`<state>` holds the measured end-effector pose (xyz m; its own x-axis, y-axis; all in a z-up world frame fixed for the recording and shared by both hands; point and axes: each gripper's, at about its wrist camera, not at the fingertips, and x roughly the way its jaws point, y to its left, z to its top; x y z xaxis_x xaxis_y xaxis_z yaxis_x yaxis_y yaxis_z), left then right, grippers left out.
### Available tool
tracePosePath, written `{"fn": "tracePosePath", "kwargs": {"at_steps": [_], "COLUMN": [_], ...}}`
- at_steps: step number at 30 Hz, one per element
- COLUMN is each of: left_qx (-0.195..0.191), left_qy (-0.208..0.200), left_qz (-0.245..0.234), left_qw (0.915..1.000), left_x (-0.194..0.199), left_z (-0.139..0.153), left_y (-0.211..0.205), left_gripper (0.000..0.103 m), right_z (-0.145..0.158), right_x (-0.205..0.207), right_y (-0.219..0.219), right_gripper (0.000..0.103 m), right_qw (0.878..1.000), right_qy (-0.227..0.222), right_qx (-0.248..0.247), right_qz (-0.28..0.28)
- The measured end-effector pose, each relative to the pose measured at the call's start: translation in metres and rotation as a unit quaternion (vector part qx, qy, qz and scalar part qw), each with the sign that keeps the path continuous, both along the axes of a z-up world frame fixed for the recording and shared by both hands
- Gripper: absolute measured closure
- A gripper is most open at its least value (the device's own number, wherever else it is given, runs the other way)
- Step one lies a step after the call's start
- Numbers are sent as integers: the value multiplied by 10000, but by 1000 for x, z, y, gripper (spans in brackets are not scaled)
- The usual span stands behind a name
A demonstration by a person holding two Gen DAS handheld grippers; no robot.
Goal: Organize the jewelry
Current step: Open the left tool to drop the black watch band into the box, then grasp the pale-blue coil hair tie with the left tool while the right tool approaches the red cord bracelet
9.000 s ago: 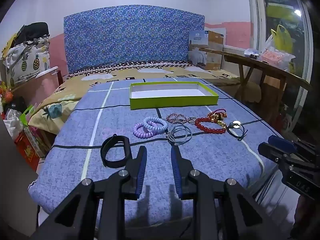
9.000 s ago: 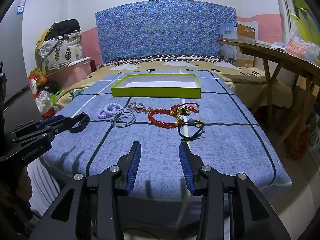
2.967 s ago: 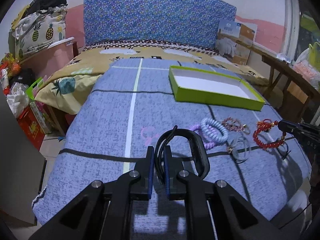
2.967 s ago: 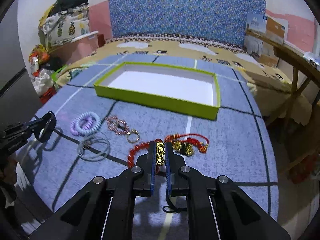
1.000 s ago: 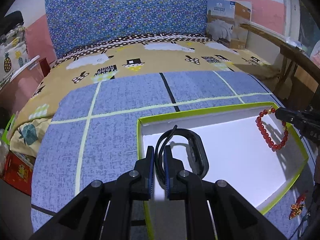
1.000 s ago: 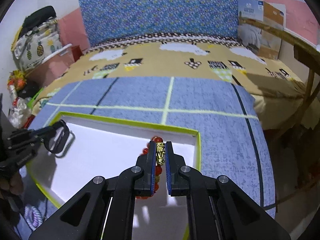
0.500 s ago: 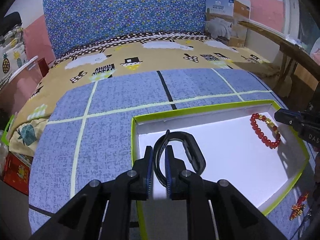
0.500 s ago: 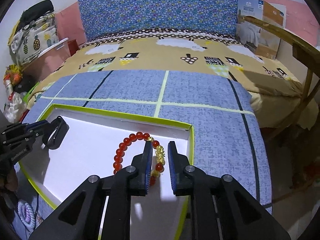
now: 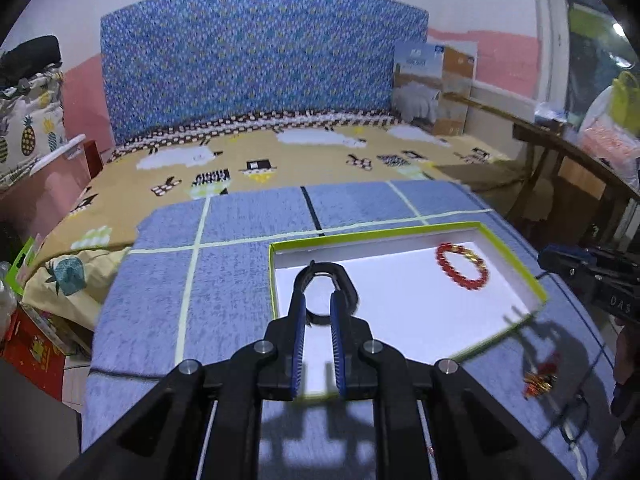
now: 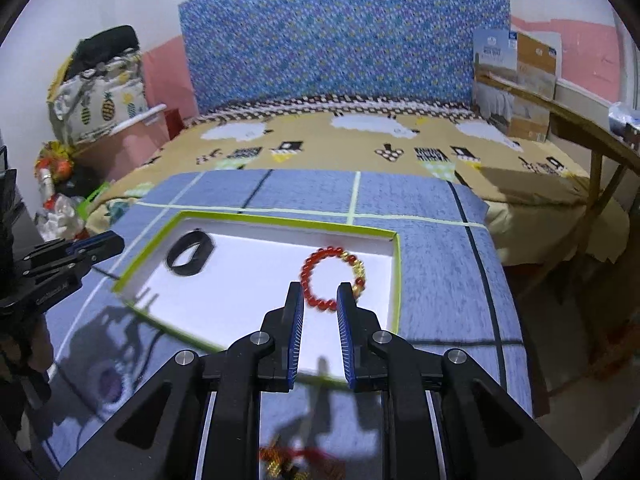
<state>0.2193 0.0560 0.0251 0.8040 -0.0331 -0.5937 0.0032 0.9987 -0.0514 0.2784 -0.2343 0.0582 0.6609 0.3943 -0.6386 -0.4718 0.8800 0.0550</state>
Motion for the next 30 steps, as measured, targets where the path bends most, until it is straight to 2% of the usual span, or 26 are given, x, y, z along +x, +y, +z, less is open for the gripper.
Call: {"fn": "tracePosePath", "kwargs": {"at_steps": [7,15,24,27,28,30], "left_qx": [-104,-185,-157,-191,-197,-243], "left_qy": [-267,-334,-372,-299,-273,-203], "left_qz": [-91,-151,-347,-348,-334,-312], "left_qw": [9995,9992,9986,9988,9989,9990], "left_x": [-57,-107,-145,-154,-156,-159], "left_z": [8,5,-1,-7,-9,-14], "left_y": [-6,-11,-21,-21,-21,-19], "left_gripper": [90,90,90,82,82,82], "right_z": [8,2,-10,-14,-15,-18], "right_x": [-55,-105,-145,-155,-157,-160], "right_y": [-10,-24,-31,-32,-33,-34], "right_gripper": [86,85,85,80,77,77], "right_qw": [9997,9995,9996,9995,9995,9993], "right_qy": [-166,-185,-66,-47,-41,15], "right_qx": [165,231,261,283,294,345], "right_qz": [10,-68,-116,-128,-136,-159]}}
